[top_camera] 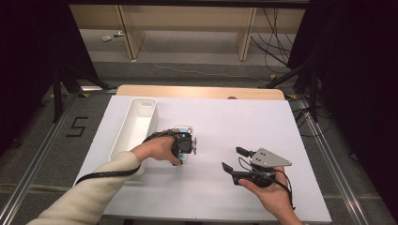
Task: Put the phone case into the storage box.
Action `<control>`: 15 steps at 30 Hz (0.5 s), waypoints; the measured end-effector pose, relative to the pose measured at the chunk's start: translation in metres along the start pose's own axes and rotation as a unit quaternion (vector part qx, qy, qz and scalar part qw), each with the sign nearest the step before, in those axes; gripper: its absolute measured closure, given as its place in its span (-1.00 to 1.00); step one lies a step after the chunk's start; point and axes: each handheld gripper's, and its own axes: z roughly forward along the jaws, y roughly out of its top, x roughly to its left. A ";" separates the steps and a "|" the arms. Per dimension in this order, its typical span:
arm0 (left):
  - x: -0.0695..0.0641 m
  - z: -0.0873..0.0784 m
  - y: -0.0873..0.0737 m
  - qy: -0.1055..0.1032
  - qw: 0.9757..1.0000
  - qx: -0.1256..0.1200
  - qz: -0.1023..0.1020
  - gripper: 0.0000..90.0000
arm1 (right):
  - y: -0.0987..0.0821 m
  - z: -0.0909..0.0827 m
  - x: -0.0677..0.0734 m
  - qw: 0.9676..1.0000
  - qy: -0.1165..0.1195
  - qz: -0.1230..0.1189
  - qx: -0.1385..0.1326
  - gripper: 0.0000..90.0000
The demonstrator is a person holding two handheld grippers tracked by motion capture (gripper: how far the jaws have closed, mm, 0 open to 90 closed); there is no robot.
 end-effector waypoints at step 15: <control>0.006 0.001 -0.002 -0.022 1.000 0.015 0.001 0.57 | 0.000 0.000 0.001 1.000 0.003 0.004 0.004 -0.41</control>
